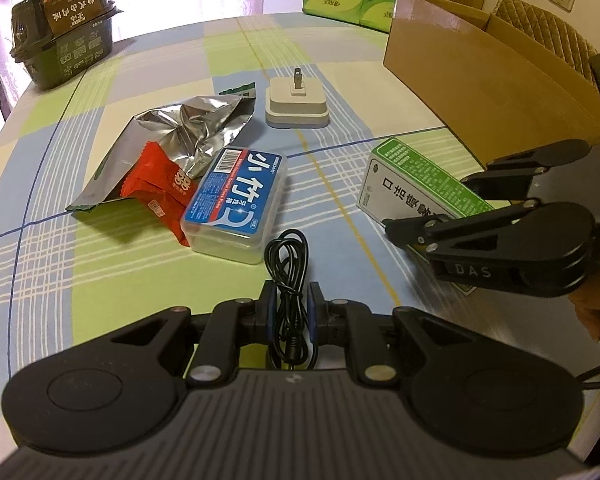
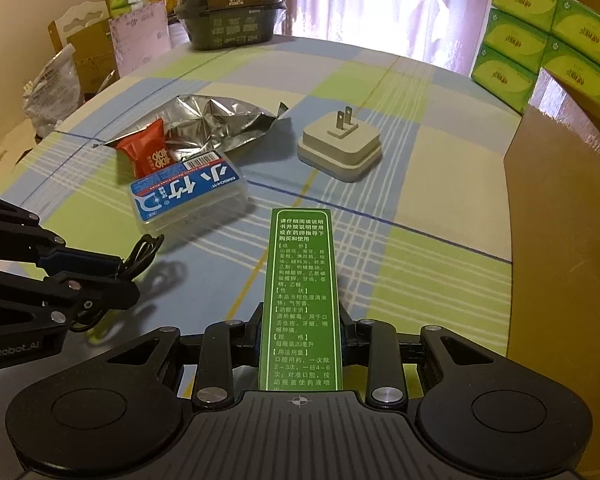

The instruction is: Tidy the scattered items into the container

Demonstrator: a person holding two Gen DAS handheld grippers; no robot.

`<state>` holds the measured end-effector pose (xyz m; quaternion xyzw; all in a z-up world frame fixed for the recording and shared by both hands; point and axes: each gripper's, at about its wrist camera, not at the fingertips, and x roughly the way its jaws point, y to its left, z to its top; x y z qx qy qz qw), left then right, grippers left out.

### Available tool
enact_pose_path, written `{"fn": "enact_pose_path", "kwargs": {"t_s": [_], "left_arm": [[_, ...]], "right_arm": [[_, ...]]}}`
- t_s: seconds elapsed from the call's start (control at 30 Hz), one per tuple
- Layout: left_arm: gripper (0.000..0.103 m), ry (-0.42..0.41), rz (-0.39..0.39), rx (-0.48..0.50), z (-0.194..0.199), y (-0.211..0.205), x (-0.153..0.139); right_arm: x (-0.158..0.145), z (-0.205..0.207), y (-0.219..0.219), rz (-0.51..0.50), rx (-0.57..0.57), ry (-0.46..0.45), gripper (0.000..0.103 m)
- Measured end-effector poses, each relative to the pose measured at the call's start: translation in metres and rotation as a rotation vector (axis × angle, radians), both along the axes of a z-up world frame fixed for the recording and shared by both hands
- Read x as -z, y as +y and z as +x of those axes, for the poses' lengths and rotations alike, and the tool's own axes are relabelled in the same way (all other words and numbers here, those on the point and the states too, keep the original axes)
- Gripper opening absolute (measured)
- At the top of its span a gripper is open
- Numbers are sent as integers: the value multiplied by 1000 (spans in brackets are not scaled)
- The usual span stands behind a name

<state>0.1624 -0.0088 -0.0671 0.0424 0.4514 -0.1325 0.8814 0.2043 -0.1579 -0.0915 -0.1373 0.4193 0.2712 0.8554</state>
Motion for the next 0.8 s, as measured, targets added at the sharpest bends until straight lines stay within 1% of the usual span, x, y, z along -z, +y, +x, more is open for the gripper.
{"fn": "enact_pose_path", "kwargs": {"t_s": [0.1, 0.13, 0.17, 0.2, 0.23, 0.33, 0.47, 0.5, 0.53, 0.57, 0.6, 0.63, 0.67, 0.8], "left_arm": [[12, 0, -1, -1, 0, 0, 0], [12, 0, -2, -1, 0, 0, 0], [12, 0, -1, -1, 0, 0, 0], [12, 0, 0, -1, 0, 0, 0], [12, 0, -2, -1, 0, 0, 0], [11, -1, -4, -4, 0, 1, -1], [12, -2, -4, -9, 0, 3, -1], [12, -3, -4, -10, 0, 3, -1], [12, -4, -4, -12, 0, 4, -2], [12, -5, -5, -13, 1, 5, -2], [12, -5, -5, -14, 1, 5, -2], [12, -5, -5, -15, 1, 5, -2], [12, -5, -6, -13, 1, 5, -2], [12, -6, -6, -11, 1, 4, -2]], "right_arm": [[0, 0, -1, 1, 3, 6, 34], [1, 0, -2, 6, 6, 14, 52], [1, 0, -2, 4, 18, 12, 103], [1, -2, -3, 10, 30, -11, 103], [1, -3, -2, 28, 18, -27, 103], [5, -3, 2, 8, 1, -36, 103], [9, 0, 3, 13, 3, -26, 103], [9, 1, 3, 13, 6, -30, 100], [9, 2, 3, 14, 5, -26, 77], [10, 3, 3, 9, 9, -16, 56], [11, 5, 4, -1, 19, -11, 50], [11, 5, 5, -3, 22, -6, 39], [12, 6, 5, -2, 21, 3, 33], [9, 3, 9, -9, 14, -20, 33]]}}
